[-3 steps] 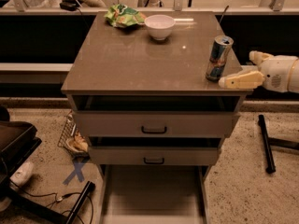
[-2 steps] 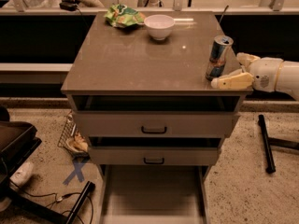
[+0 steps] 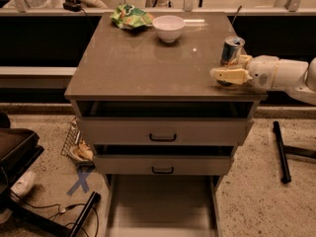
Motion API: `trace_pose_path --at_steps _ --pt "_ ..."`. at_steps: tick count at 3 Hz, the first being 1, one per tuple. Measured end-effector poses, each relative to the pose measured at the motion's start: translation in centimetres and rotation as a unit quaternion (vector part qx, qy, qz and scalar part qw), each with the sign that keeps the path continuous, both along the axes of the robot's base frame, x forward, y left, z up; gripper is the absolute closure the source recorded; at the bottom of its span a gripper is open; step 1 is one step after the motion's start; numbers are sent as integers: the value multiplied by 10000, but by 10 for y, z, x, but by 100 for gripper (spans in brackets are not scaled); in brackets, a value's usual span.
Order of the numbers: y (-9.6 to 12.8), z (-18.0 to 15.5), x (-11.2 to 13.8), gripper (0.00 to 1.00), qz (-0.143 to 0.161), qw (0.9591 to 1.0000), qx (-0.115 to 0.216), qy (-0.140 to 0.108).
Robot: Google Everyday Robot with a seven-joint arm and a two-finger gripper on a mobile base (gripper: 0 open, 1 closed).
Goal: Place redbull can into bottom drawer
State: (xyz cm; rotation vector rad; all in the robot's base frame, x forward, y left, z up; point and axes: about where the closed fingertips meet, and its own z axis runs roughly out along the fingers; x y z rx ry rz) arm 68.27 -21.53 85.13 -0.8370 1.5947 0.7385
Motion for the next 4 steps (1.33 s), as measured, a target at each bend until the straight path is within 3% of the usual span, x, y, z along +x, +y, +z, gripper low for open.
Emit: trace_pose_path --at_steps 1,2,3,4 --pt "15 8 8 64 274 9996 40 -42" --pt "21 9 9 95 348 9994 51 -52" --pt "23 9 9 100 365 9993 54 -50" --pt "33 21 -7 100 434 9988 98 -183"
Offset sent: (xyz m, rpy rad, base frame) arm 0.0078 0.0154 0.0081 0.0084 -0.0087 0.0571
